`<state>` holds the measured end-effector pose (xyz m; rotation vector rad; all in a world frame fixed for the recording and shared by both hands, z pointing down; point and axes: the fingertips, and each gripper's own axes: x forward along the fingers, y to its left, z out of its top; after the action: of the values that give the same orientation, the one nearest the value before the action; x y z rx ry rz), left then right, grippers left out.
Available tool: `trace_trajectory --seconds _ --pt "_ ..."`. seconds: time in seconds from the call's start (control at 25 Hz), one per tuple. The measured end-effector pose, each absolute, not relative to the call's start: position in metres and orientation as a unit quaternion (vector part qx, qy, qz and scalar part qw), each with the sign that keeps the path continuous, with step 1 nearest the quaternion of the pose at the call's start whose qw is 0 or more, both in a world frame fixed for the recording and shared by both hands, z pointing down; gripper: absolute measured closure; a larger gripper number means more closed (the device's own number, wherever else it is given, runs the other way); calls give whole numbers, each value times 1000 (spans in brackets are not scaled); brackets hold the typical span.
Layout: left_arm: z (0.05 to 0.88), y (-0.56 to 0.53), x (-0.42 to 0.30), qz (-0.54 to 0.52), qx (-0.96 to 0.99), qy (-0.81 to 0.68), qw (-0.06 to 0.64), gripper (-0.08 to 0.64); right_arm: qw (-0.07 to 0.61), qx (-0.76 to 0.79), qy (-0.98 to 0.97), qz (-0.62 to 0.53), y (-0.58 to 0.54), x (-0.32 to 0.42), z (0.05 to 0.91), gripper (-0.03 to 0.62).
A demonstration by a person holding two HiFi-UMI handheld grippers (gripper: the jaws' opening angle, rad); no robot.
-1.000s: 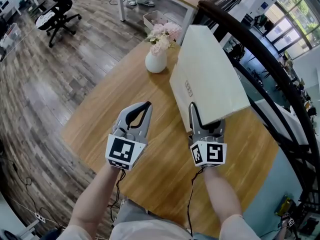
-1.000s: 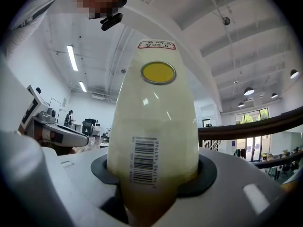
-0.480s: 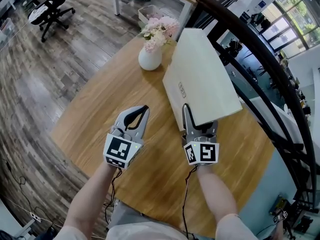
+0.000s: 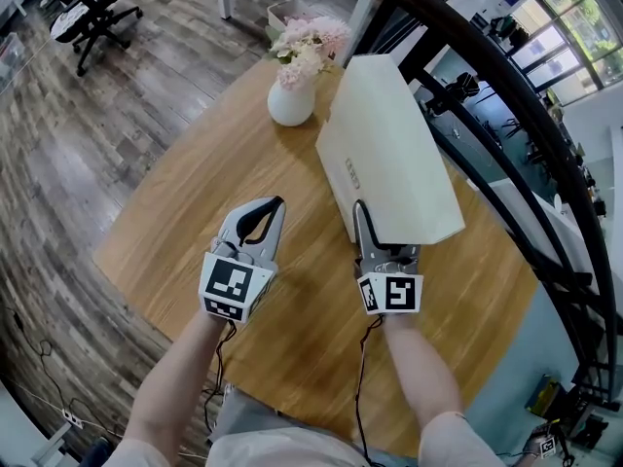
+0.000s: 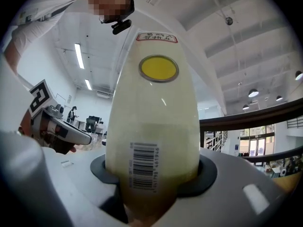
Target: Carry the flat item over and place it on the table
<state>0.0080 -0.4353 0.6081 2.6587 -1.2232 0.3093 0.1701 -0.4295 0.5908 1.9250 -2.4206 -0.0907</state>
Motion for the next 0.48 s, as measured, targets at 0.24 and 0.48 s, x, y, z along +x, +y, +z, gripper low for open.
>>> trace_trajectory --seconds 0.24,0.48 --pt "618 -440 0 112 891 -424 119 558 19 622 -782 -29 -433 172 596 296" --pt "624 -431 1 134 887 -422 134 558 18 619 -785 -11 -430 174 595 271"
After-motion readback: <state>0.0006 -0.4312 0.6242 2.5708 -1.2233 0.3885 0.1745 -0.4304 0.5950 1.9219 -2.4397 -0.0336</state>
